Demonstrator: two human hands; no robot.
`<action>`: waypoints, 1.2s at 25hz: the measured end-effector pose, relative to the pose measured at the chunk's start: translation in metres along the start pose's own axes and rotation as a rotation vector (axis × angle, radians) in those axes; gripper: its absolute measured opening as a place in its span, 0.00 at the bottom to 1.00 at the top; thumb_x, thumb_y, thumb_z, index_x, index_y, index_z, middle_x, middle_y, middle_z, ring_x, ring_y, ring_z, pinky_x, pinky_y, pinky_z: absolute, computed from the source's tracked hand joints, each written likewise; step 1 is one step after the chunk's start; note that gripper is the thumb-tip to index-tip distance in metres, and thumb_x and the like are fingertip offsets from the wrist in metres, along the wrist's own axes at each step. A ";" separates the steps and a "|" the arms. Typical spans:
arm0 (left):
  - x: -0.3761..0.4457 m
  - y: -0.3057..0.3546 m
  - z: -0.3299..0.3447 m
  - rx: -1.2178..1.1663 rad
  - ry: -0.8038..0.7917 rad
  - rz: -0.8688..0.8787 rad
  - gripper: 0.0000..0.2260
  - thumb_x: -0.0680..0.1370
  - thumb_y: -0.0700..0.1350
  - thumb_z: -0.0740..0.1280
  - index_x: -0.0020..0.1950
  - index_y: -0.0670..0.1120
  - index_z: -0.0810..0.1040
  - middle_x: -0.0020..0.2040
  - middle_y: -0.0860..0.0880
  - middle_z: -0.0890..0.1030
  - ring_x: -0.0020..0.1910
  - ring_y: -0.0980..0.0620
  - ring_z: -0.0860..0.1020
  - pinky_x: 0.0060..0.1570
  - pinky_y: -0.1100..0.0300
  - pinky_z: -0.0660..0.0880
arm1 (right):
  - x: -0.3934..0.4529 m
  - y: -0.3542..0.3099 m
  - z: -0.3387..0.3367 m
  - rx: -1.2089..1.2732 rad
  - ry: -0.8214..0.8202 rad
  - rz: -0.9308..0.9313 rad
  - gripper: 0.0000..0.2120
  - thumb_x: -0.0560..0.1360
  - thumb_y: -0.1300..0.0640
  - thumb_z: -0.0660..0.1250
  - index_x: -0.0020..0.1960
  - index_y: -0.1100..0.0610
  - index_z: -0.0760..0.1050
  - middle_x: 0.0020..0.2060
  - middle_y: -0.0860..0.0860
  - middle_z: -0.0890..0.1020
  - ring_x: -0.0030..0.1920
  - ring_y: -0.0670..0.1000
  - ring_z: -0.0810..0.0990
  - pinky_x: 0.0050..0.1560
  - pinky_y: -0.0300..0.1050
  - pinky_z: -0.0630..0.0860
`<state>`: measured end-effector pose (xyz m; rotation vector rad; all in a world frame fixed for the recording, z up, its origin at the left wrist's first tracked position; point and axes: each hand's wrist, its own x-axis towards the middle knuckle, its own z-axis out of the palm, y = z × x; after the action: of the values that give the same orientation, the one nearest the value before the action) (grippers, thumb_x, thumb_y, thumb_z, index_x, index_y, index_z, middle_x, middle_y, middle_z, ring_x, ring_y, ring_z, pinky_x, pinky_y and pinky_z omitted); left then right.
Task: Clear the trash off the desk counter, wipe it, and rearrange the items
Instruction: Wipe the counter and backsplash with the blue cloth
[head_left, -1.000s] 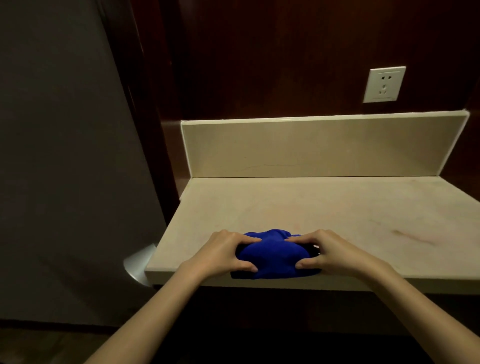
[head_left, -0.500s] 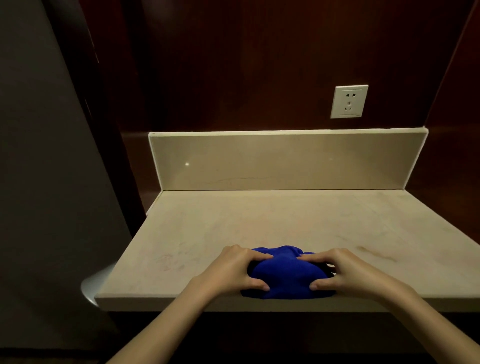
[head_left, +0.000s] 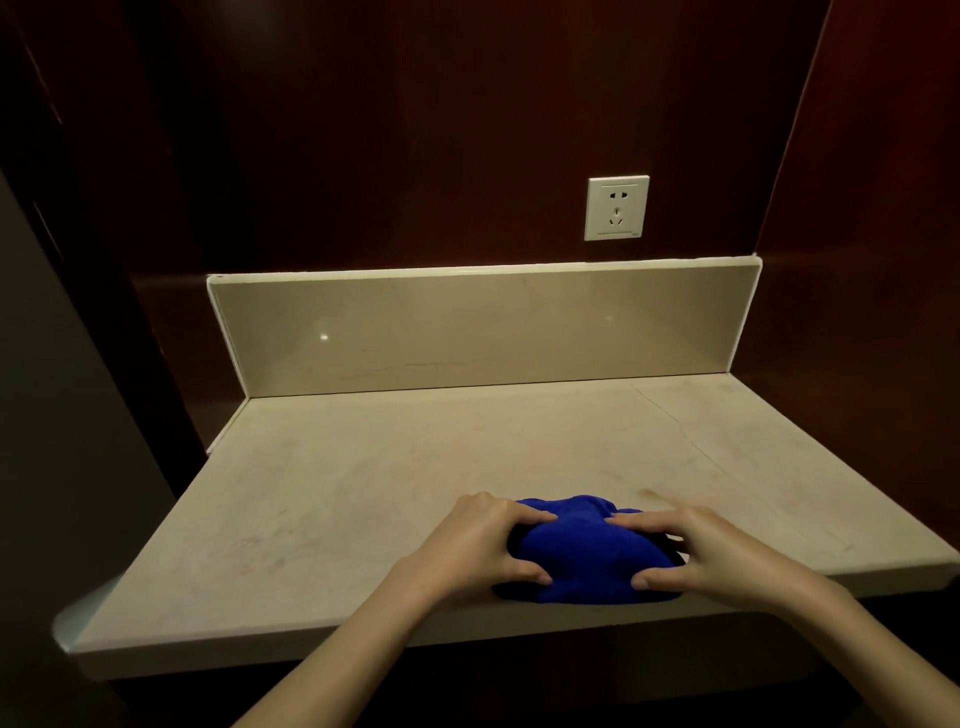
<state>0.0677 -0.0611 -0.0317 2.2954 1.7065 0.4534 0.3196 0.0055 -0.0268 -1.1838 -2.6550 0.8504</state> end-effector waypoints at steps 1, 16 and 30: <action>0.000 -0.001 0.000 -0.018 0.002 -0.003 0.27 0.70 0.55 0.73 0.69 0.56 0.73 0.63 0.55 0.79 0.60 0.55 0.76 0.53 0.67 0.64 | 0.000 0.001 0.000 -0.011 0.000 -0.009 0.27 0.72 0.50 0.72 0.65 0.33 0.64 0.57 0.26 0.68 0.58 0.30 0.69 0.54 0.22 0.67; -0.026 -0.035 -0.005 -0.105 -0.029 -0.137 0.26 0.70 0.55 0.72 0.67 0.63 0.72 0.59 0.58 0.81 0.49 0.61 0.76 0.49 0.68 0.71 | 0.015 -0.026 0.008 -0.112 -0.024 -0.134 0.31 0.71 0.46 0.71 0.71 0.38 0.63 0.67 0.33 0.69 0.66 0.35 0.68 0.65 0.31 0.66; -0.146 -0.171 -0.072 -0.232 -0.046 -0.202 0.25 0.67 0.63 0.70 0.62 0.73 0.69 0.63 0.63 0.78 0.57 0.66 0.76 0.59 0.64 0.74 | 0.098 -0.164 0.095 -0.160 0.022 -0.329 0.30 0.73 0.43 0.68 0.72 0.40 0.63 0.69 0.36 0.69 0.69 0.40 0.67 0.66 0.35 0.63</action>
<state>-0.1499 -0.1517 -0.0437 1.9354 1.7404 0.5220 0.1148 -0.0550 -0.0301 -0.7414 -2.8297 0.5761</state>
